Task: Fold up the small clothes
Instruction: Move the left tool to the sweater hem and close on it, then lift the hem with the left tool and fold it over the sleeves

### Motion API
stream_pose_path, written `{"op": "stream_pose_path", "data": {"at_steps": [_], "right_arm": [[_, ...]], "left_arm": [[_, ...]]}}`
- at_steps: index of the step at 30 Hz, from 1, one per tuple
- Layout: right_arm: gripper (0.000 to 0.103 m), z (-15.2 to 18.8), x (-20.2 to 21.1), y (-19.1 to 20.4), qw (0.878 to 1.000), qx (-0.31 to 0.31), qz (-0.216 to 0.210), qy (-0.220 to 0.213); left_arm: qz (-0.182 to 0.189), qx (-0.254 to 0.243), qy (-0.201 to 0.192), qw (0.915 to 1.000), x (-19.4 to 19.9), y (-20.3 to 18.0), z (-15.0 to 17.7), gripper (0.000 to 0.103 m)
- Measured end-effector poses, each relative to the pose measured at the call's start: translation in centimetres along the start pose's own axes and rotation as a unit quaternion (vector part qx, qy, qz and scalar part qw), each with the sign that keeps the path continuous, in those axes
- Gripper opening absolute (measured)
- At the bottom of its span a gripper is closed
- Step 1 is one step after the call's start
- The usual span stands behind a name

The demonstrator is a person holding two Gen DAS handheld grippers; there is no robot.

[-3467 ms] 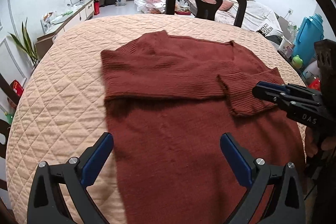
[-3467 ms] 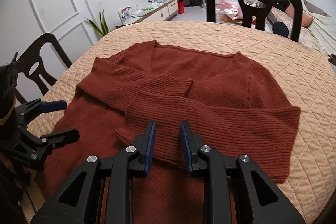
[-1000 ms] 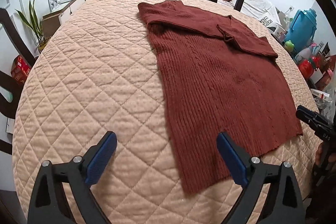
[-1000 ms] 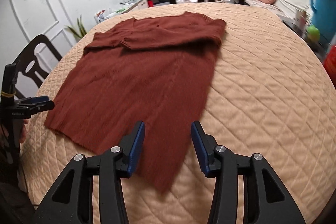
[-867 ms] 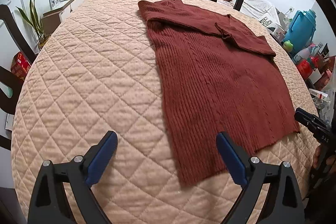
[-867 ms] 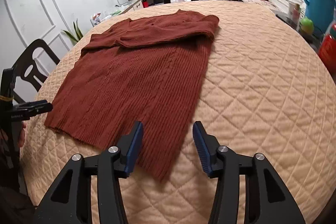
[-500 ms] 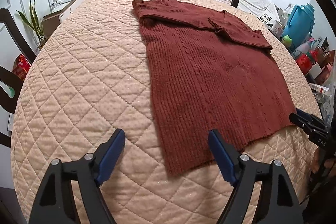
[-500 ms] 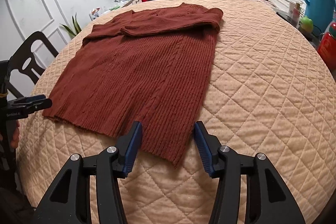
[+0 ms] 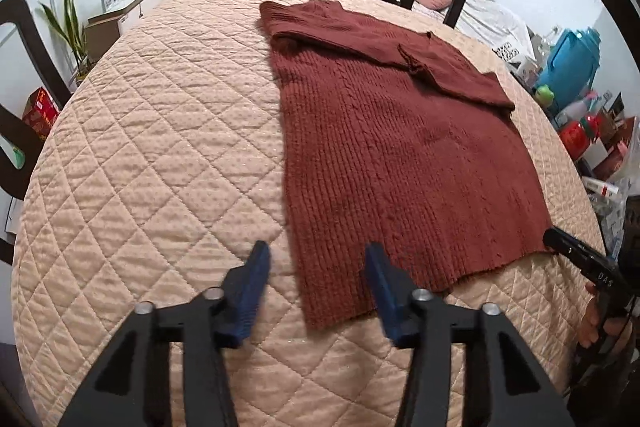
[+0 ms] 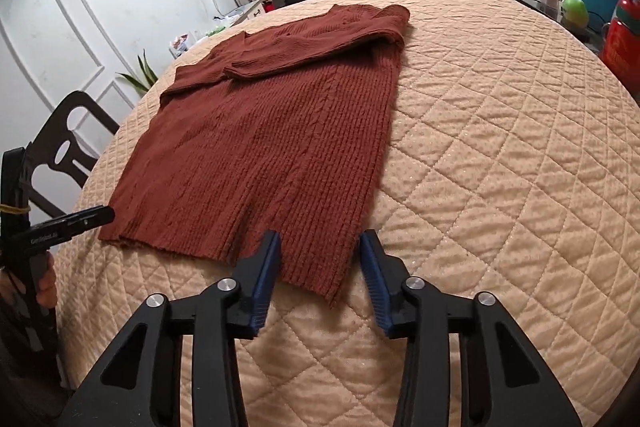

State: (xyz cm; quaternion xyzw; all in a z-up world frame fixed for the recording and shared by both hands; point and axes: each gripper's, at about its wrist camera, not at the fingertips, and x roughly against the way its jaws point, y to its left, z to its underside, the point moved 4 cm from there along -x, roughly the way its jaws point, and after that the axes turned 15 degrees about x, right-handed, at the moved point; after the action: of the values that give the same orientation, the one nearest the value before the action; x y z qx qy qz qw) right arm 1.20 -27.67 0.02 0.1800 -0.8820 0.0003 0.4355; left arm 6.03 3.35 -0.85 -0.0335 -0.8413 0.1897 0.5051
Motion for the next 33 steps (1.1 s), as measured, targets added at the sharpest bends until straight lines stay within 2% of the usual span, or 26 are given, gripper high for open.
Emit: {"op": "stream_pose_path", "data": {"at_steps": [1,3,7,14,18,24,25,26,28,30,33], "right_arm": [[0.037,0.06,0.04,-0.12,1.0,-0.004,0.0,-0.002],[0.024,0.25,0.05,-0.3,1.0,-0.013,-0.004,-0.003],[0.015,0.39,0.12,-0.3,1.0,-0.017,-0.013,-0.007],[0.014,0.6,-0.01,-0.61,0.998,-0.033,-0.043,-0.01],[0.019,0.65,-0.08,-0.9,0.997,-0.048,-0.064,-0.013],[0.022,0.39,-0.28,-0.48,0.997,-0.039,-0.059,-0.02],[0.022,0.35,-0.32,-0.37,0.998,-0.037,-0.056,-0.019],[0.022,0.33,-0.34,-0.28,0.998,-0.034,-0.053,-0.019],[0.02,0.35,-0.36,-0.34,0.998,-0.035,-0.049,-0.019],[0.013,0.46,-0.38,-0.65,0.998,-0.041,-0.047,-0.019],[0.008,0.53,-0.33,-0.88,0.997,-0.051,-0.047,-0.02]], "left_arm": [[0.003,0.005,0.002,1.0,0.01,0.09,-0.06,0.043],[0.009,0.01,0.004,0.9999,-0.04,0.16,-0.16,0.041],[0.017,0.016,0.008,0.9997,-0.03,-0.09,0.13,0.034],[0.023,0.027,0.011,0.9993,-0.1,-0.05,0.2,0.034],[0.016,0.024,0.007,0.9995,-0.19,-0.33,0.31,0.034],[0.021,0.029,0.009,0.9993,-0.36,-0.29,0.06,0.034],[0.02,0.03,0.009,0.9993,-0.36,-0.22,0.03,0.031],[0.02,0.03,0.009,0.9993,-0.36,-0.17,0.02,0.021],[0.026,0.035,0.016,0.9989,-0.53,0.02,0.04,0.012],[0.029,0.034,0.015,0.9989,-0.51,0.07,0.09,0.009],[0.034,0.029,0.01,0.9989,-0.18,-0.15,0.22,0.008]]}}
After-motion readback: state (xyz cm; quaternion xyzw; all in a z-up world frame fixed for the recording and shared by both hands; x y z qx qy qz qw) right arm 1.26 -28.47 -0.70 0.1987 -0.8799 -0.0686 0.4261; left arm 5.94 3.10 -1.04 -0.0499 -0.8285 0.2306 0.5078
